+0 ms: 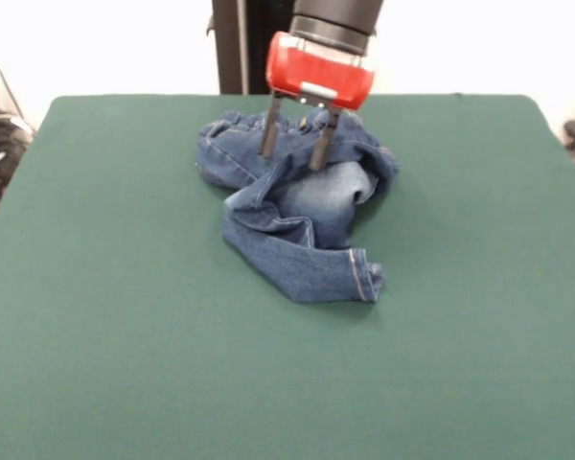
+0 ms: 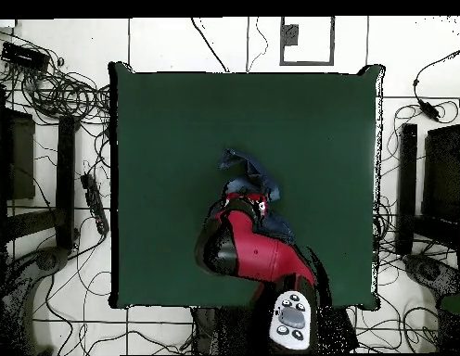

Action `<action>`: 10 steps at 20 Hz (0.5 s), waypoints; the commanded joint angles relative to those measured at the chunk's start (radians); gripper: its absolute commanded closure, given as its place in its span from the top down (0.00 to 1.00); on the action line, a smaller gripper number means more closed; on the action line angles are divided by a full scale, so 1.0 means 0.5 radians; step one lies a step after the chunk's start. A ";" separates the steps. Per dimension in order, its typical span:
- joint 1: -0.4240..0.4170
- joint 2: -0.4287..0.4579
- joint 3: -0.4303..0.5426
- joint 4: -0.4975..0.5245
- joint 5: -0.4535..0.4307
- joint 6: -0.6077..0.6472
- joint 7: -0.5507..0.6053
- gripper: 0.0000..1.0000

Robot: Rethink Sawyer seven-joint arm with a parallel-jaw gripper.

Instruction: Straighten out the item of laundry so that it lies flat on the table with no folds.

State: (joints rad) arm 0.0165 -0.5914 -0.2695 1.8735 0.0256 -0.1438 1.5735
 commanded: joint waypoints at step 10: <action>-0.367 0.105 0.653 0.077 -0.104 0.135 0.398 1.00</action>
State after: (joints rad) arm -0.1323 -0.5917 -0.1432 1.8738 -0.0226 -0.1512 1.5735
